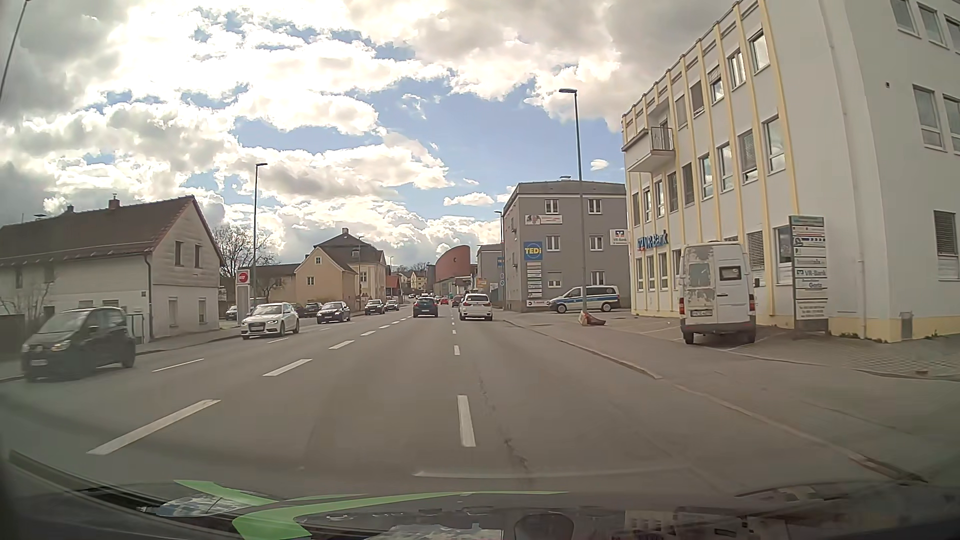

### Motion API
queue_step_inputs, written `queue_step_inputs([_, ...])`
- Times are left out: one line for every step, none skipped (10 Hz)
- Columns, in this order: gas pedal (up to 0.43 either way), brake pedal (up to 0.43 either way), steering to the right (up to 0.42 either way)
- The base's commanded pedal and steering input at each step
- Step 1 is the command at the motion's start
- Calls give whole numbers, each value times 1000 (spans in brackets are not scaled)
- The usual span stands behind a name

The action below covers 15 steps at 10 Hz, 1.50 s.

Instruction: Follow the waypoints while adhering to traffic rules and regulations

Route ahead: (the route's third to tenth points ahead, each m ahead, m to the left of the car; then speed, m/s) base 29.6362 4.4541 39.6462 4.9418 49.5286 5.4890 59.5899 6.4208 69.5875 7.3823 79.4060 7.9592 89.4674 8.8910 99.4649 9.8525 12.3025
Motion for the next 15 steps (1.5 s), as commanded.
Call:
queue_step_inputs([59,0,4])
queue_step_inputs([59,0,3])
queue_step_inputs([59,0,1])
queue_step_inputs([59,0,-2])
queue_step_inputs([59,0,-3])
queue_step_inputs([59,0,-6])
queue_step_inputs([59,0,-10])
queue_step_inputs([59,0,-11])
queue_step_inputs([59,0,-13])
queue_step_inputs([59,0,-14])
queue_step_inputs([59,0,-17])
queue_step_inputs([59,0,-18])
queue_step_inputs([59,0,-19])
queue_step_inputs([59,0,-20])
queue_step_inputs([59,0,-20])
